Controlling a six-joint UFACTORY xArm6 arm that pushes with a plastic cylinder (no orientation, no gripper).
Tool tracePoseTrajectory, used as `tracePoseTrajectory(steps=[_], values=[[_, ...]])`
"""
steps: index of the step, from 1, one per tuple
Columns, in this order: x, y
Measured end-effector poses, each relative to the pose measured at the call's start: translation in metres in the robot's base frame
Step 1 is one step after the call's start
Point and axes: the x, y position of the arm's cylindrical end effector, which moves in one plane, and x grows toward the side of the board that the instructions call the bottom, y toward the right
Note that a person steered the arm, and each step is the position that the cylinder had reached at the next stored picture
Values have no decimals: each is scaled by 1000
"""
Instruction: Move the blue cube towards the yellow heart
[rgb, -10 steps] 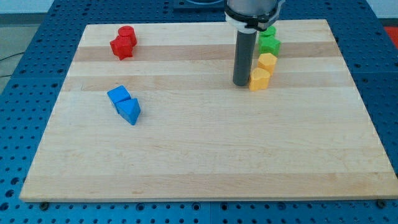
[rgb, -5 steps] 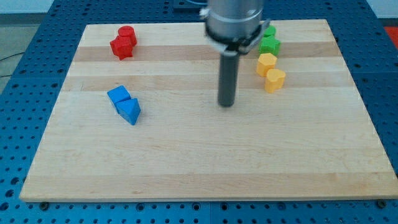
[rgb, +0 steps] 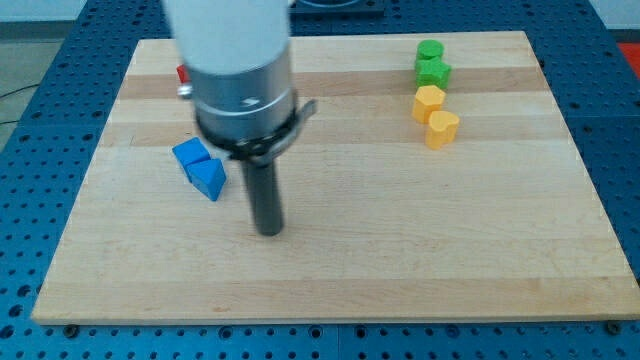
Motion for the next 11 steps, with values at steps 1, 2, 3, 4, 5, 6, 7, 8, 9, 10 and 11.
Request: tracePoseTrajectory(steps=[1, 2, 3, 4, 5, 6, 7, 8, 9, 10, 11], values=[[2, -58], [-61, -118], [-104, -99], [-87, -26], [-90, 24], [-128, -4], [-143, -36], [-195, -32], [-143, 24], [-122, 41], [-118, 52]])
